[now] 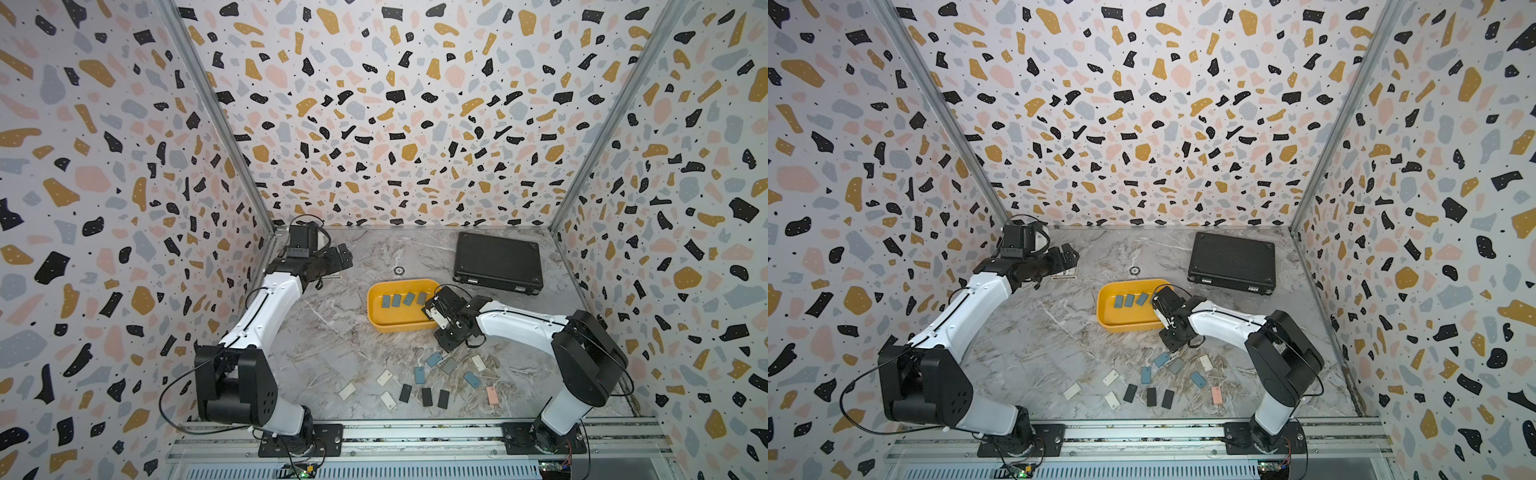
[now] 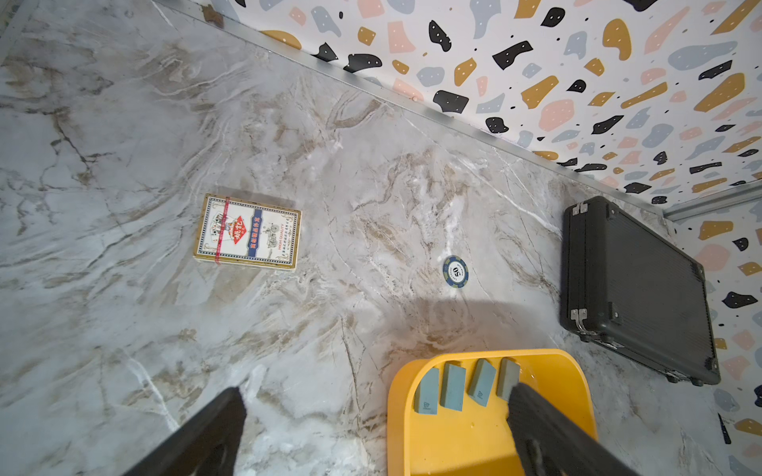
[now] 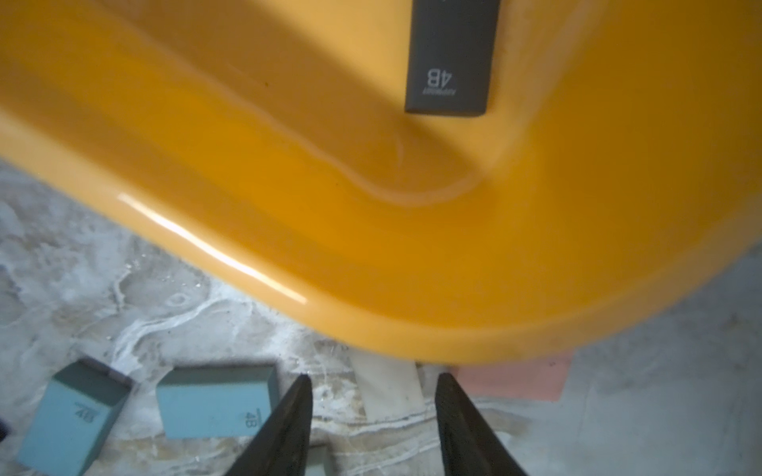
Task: Put the eraser in the storage box
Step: Pick up the eraser from the center of the board.
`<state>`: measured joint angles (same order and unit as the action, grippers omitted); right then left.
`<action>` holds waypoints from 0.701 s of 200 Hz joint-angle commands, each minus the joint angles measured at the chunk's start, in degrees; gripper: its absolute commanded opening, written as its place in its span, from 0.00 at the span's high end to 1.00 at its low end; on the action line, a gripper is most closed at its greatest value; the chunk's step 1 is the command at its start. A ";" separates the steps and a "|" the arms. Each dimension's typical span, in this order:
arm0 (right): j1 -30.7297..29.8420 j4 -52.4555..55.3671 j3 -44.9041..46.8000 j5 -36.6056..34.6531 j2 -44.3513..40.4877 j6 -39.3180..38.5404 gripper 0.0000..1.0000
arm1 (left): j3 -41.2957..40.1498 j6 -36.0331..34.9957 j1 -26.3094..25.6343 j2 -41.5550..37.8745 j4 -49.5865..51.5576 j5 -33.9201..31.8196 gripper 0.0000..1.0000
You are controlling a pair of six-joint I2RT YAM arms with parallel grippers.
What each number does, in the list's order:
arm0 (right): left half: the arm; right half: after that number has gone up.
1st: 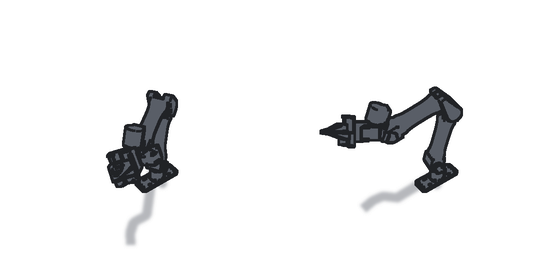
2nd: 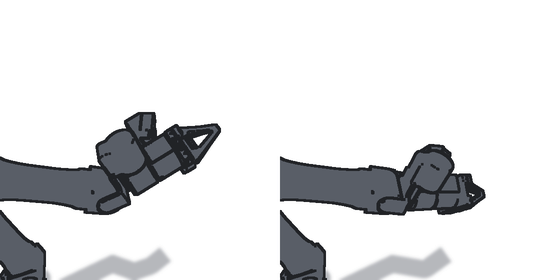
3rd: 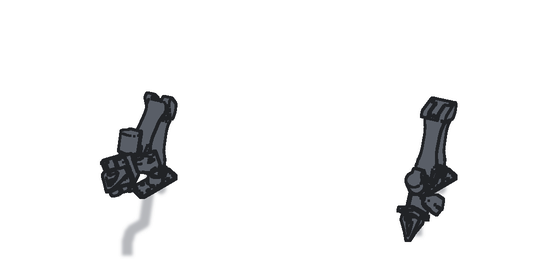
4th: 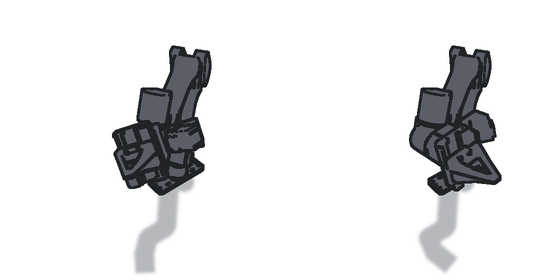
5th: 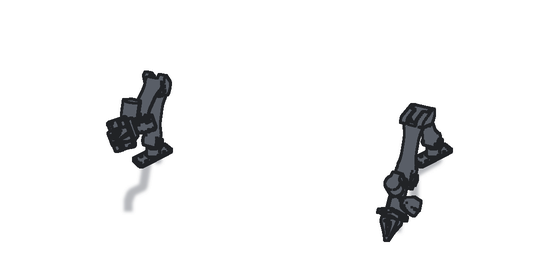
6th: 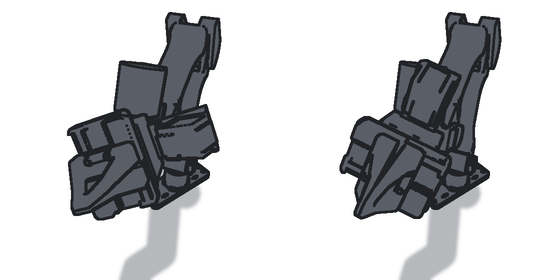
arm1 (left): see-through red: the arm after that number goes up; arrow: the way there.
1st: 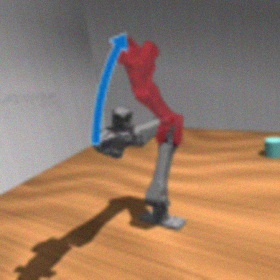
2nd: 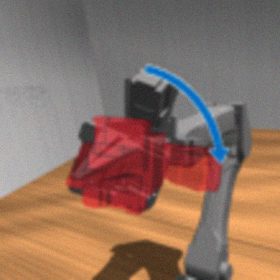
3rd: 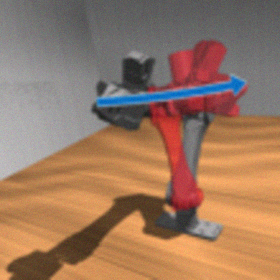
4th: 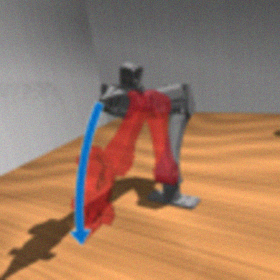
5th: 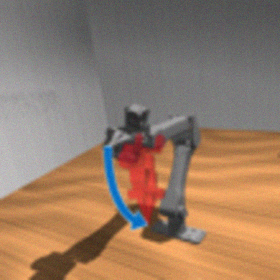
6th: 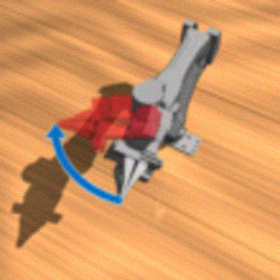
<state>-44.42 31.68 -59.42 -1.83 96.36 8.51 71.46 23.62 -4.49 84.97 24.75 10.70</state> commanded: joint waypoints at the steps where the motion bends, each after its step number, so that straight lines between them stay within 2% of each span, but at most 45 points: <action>1: -0.14 -0.38 -0.73 -0.82 0.93 -0.52 0.49 | -0.80 0.11 0.41 -1.74 -1.99 0.46 0.01; 68: -0.09 -1.33 -0.47 -0.09 3.07 -0.53 0.52 | -0.92 0.16 0.36 -2.15 -2.00 0.46 0.01; 140: -0.14 -0.83 -0.17 -0.30 2.61 -0.21 0.73 | -1.05 0.10 0.41 -2.41 -2.14 0.46 0.00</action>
<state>-44.42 29.82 -59.42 -1.83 99.59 8.51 71.09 23.62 -4.49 84.20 24.36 10.68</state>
